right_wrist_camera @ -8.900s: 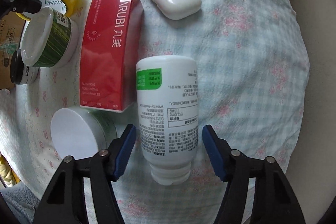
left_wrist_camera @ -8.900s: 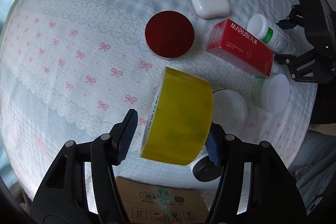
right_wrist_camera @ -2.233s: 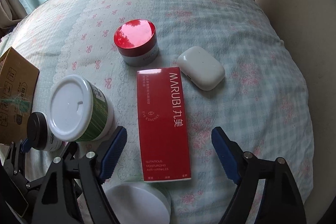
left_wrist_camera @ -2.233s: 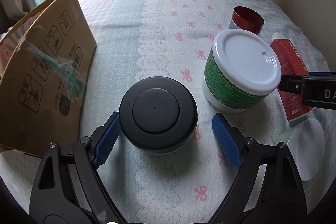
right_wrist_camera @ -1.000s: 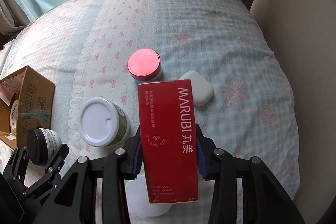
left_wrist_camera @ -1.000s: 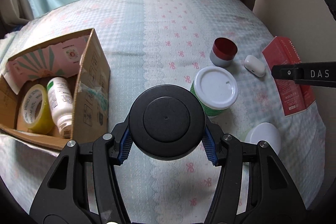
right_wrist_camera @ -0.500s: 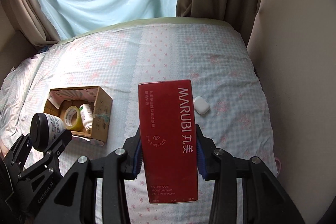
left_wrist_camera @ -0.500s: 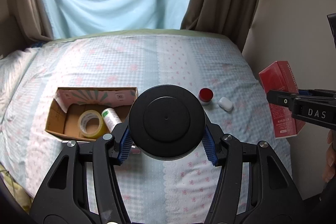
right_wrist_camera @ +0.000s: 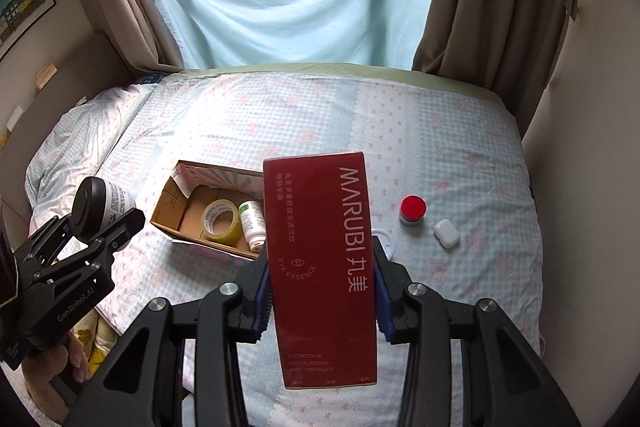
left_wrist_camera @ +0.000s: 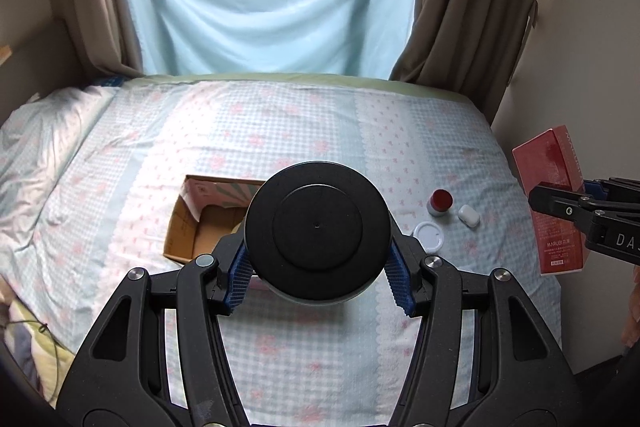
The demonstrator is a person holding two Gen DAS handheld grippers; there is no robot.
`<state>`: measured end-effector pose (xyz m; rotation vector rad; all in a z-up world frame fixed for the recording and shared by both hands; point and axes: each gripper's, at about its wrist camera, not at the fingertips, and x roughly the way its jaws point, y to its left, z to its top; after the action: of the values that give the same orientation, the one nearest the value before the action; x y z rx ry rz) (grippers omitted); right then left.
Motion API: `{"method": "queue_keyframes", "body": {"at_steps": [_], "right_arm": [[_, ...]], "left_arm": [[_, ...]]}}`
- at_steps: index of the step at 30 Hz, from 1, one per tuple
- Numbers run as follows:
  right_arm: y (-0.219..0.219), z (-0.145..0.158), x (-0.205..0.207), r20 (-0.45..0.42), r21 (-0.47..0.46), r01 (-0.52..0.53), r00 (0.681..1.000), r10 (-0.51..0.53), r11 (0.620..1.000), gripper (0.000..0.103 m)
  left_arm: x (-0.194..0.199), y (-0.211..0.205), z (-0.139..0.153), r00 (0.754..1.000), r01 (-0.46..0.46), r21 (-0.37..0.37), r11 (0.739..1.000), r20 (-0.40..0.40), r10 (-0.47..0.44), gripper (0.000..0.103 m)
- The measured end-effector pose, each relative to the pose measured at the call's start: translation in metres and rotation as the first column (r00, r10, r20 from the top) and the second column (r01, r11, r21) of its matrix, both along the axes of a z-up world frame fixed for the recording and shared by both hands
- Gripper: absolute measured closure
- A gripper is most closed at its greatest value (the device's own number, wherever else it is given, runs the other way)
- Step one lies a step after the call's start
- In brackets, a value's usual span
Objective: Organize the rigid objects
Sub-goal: 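Carry black jar and red box into the cardboard box and release both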
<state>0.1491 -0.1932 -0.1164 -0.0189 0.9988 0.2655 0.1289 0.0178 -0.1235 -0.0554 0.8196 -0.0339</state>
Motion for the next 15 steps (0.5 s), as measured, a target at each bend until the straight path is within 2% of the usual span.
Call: {"method": "queue_keyframes", "body": {"at_steps": [9, 12, 15], "right_arm": [[0.094, -0.016, 0.023, -0.062, 0.094, 0.036, 0.998, -0.031, 0.995, 0.065], [0.125, -0.028, 0.034, -0.097, 0.123, 0.067, 0.994, -0.055, 0.990, 0.065], [0.152, -0.038, 0.046, -0.128, 0.142, 0.098, 0.989, -0.080, 0.985, 0.064]], "left_arm": [[0.030, 0.099, -0.001, 0.998, 0.060, 0.004, 0.998, -0.017, -0.060, 0.050], [0.043, 0.128, -0.009, 0.995, 0.100, 0.018, 0.995, -0.027, -0.099, 0.050], [0.058, 0.157, -0.024, 0.991, 0.118, -0.003, 0.993, -0.064, -0.118, 0.050]]}}
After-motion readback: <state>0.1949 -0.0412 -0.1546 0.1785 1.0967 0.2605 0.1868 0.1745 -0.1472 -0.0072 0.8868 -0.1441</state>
